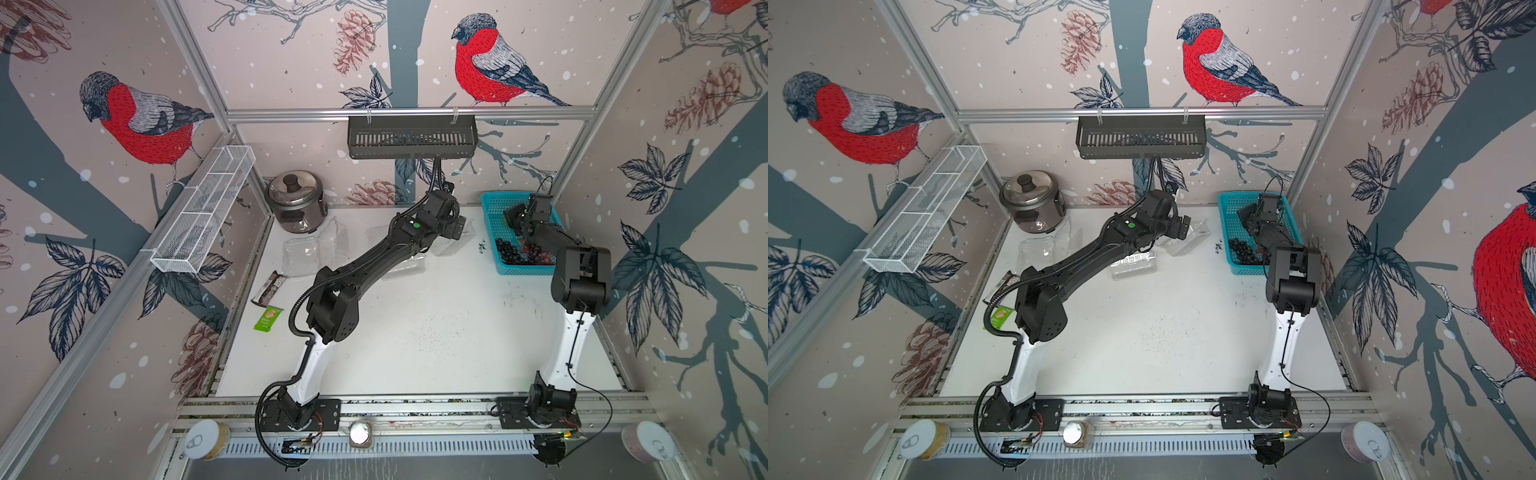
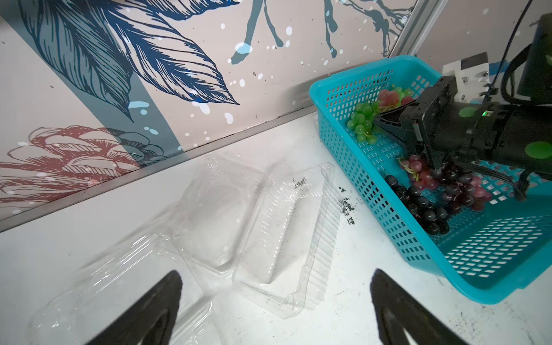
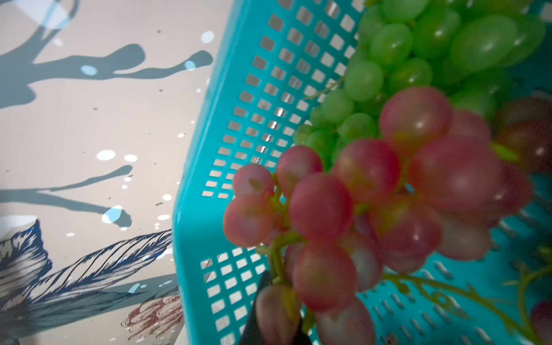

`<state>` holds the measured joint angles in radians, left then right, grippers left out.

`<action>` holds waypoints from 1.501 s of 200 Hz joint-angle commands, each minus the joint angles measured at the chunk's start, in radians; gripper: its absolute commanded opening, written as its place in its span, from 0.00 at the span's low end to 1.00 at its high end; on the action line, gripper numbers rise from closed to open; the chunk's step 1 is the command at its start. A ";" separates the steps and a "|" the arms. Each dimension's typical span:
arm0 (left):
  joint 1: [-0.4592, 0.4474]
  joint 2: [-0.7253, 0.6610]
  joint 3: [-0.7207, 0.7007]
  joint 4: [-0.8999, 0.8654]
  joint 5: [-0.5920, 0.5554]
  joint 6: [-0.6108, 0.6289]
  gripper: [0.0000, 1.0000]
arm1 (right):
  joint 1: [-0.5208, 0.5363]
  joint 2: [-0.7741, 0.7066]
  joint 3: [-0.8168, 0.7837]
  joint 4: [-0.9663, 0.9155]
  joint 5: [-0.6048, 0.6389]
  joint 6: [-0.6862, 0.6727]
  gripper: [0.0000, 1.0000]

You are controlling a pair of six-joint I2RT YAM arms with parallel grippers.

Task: Pack grapes into containers
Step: Pick up the grape from the basket, then adjust the packing box at the center of the board.

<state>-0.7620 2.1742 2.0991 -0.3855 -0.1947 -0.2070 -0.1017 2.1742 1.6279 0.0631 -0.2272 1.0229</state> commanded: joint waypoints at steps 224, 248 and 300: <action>0.359 -0.609 -0.840 0.326 0.685 -0.499 0.97 | 0.540 -0.439 -0.086 -0.239 -0.081 -0.508 0.00; 0.403 -0.654 -0.911 0.334 0.707 -0.518 0.97 | 0.617 -0.398 -0.072 -0.235 -0.092 -0.497 0.00; 0.462 -0.706 -1.032 0.377 0.738 -0.563 0.97 | 0.729 -0.336 -0.110 -0.193 -0.117 -0.454 0.00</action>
<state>-0.3172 1.4883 1.0977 -0.0792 0.5129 -0.7353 0.6003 1.8187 1.5349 -0.1741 -0.3233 0.5472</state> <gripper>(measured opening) 0.973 0.059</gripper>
